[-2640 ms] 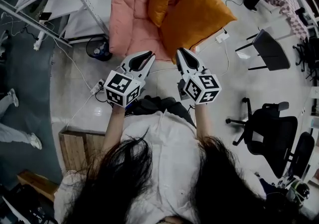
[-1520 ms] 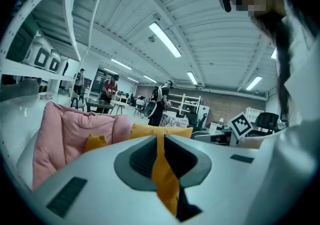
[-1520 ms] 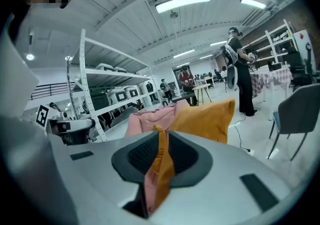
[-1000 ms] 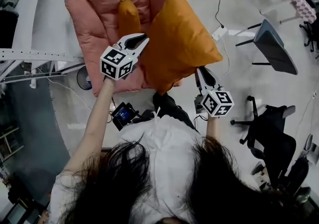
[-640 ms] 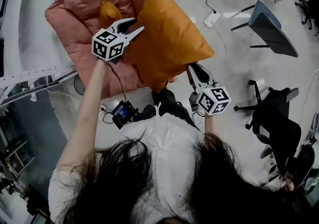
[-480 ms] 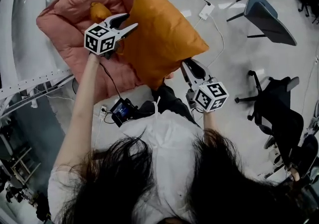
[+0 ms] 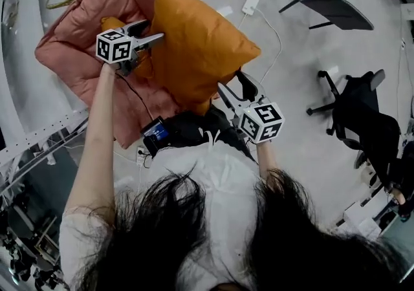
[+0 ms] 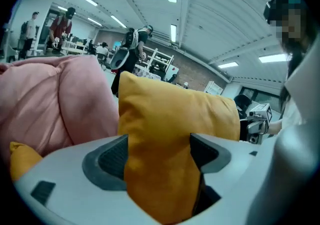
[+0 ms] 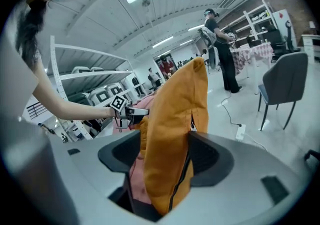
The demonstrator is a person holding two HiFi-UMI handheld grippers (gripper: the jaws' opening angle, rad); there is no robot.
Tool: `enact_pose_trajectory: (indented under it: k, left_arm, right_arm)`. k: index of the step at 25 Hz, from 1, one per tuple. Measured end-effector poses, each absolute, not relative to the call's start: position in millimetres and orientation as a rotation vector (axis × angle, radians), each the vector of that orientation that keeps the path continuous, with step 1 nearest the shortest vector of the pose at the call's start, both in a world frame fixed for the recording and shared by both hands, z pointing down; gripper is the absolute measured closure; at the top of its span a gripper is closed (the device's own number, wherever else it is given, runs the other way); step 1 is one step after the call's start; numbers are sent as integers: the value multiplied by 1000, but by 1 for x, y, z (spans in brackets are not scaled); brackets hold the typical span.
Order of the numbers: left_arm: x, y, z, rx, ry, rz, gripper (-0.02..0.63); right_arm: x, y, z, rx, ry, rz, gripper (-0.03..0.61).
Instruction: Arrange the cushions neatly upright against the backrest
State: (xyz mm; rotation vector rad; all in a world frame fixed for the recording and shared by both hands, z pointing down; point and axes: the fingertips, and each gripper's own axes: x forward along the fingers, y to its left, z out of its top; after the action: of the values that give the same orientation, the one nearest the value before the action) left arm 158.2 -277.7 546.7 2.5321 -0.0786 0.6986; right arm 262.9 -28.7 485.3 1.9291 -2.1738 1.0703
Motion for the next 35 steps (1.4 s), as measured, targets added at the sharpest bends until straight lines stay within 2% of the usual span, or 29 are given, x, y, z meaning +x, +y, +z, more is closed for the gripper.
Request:
enact_pose_trajectory:
  k: [3, 9, 12, 16, 22, 35]
  left_arm:
    - [168, -280, 561, 2477, 17, 719, 222]
    - [207, -278, 571, 2467, 73, 611, 224]
    - [217, -276, 574, 2469, 38, 597, 244]
    - [214, -272, 567, 2504, 40, 648, 341]
    - [172, -282, 554, 2593, -39, 731, 402]
    - [22, -330, 486, 2669, -560, 594, 423]
  right_arm:
    - [262, -35, 495, 2009, -2076, 1074, 284]
    - [295, -51, 522, 2235, -1706, 1027, 287]
    - [305, -56, 526, 2238, -1663, 1016, 367]
    - [296, -63, 516, 2178, -1754, 973, 437]
    - [255, -82, 485, 2123, -1880, 874, 474]
    - [187, -187, 410, 1884, -2238, 590, 482]
